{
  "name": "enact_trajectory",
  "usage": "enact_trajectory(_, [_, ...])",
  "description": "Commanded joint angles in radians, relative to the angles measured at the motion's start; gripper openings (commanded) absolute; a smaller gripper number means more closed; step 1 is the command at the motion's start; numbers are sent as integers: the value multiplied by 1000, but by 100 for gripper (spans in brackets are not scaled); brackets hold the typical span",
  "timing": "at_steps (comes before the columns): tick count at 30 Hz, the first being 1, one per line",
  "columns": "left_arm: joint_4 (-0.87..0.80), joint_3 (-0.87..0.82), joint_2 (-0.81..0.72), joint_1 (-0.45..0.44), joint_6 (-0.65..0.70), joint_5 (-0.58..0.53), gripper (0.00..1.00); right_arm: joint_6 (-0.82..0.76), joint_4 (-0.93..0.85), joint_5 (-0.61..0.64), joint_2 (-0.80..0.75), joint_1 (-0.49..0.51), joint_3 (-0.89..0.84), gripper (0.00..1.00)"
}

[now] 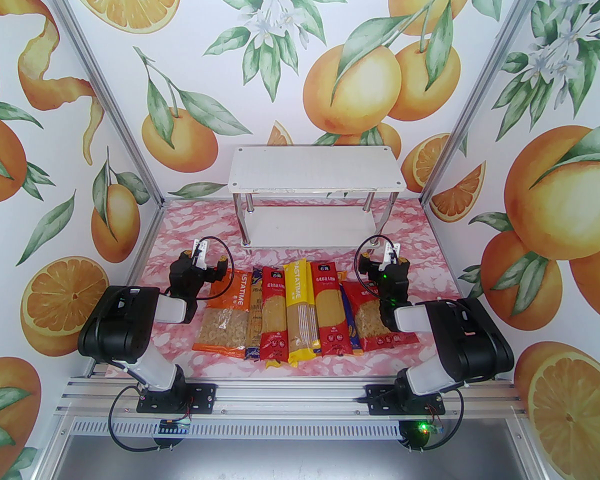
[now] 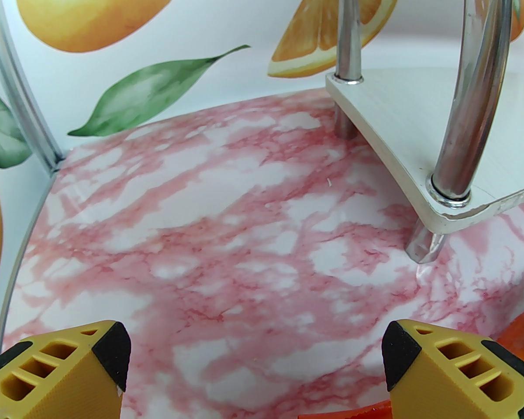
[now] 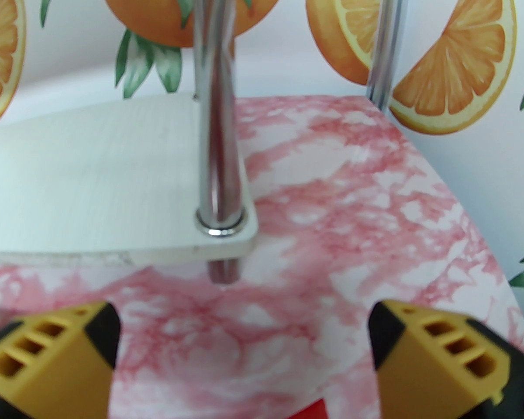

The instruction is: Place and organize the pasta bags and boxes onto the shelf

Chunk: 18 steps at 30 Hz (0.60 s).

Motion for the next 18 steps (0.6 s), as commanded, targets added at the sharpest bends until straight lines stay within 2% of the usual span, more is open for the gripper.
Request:
enact_trajectory(1, [8,26,-5,8,-9,1,100,8,-3,-28,-2,-9,21,100])
enact_trajectory(4, [8,27,-6,12,-12,7,99,8,-3,-31,-2,-10,21,100])
enact_trajectory(8, [-2,32,-9,18,-21,3,80,15,-7,-52,-2,-20,22,100])
enact_trajectory(11, [-96,68,-46,17,-31,-19,70,19,-8,-72,-4,-28,21,100])
enact_trajectory(14, [-338,160,-129,18,-37,-37,60,29,-48,-91,-20,-40,37,94])
enact_trajectory(18, [-595,278,-231,12,-103,35,56,55,-299,-88,-109,-61,132,92])
